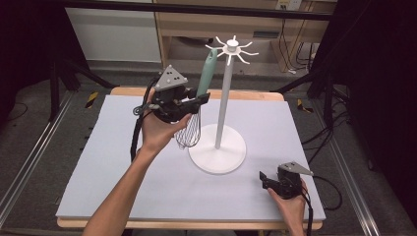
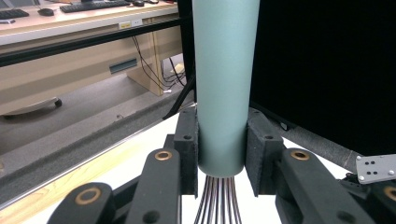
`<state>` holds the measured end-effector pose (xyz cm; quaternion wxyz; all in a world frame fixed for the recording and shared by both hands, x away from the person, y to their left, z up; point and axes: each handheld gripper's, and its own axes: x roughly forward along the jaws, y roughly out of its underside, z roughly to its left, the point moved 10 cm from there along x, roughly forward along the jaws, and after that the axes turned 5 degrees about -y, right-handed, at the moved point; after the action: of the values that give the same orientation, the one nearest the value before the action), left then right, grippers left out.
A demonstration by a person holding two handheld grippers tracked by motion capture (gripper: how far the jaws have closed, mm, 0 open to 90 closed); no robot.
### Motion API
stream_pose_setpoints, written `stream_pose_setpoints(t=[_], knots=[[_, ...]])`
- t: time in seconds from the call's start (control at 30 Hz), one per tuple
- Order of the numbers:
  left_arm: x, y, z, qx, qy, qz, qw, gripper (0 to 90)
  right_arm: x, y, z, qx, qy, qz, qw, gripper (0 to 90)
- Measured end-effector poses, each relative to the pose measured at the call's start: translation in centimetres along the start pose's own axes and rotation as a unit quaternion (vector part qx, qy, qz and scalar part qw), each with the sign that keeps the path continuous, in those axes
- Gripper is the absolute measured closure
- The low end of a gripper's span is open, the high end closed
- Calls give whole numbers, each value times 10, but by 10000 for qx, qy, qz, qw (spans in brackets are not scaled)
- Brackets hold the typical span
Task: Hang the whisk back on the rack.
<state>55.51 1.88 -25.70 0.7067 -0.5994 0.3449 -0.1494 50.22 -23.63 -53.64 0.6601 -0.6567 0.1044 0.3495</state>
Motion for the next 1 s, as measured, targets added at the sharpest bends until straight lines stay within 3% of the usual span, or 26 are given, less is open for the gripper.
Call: stream_pose_setpoints(t=[1.0], knots=[[19, 7, -3, -57, -15, -55, 10000, 687, 1, 1, 0, -15, 2, 23, 10000, 262]])
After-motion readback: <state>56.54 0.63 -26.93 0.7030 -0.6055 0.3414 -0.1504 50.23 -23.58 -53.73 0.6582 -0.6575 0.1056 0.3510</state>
